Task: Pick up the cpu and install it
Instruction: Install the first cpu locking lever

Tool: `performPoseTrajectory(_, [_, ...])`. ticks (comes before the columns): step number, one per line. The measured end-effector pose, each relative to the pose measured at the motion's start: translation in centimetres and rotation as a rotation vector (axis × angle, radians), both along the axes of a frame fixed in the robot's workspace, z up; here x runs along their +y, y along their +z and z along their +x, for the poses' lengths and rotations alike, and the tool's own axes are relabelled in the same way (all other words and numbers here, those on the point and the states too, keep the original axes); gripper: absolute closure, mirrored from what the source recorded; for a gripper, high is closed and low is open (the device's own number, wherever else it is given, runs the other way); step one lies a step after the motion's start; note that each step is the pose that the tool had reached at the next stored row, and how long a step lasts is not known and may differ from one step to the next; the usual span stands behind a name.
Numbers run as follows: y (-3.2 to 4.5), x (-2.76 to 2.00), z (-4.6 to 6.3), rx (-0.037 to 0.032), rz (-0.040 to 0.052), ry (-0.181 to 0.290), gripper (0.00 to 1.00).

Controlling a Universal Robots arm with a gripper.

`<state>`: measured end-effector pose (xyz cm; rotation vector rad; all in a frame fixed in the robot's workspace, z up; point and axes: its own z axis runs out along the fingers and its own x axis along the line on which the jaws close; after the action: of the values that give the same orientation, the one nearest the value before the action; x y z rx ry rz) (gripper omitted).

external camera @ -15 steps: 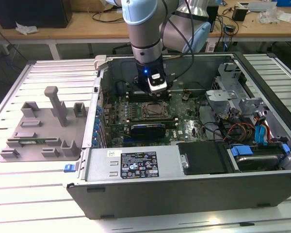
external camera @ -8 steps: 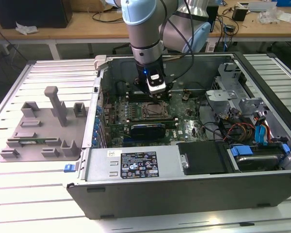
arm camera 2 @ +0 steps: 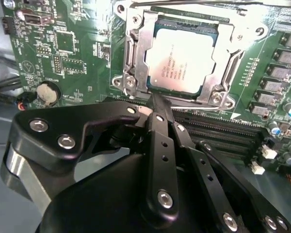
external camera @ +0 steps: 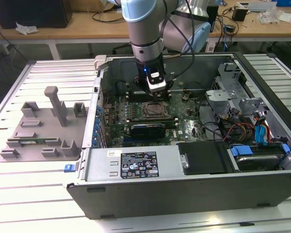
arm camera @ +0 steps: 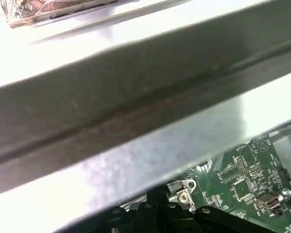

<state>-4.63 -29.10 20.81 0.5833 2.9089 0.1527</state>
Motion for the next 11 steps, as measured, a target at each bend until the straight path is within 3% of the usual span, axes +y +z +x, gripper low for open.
performPoseTrajectory(11, [0.03, 0.47, -0.69, -0.002, -0.0001, -0.003, 0.89])
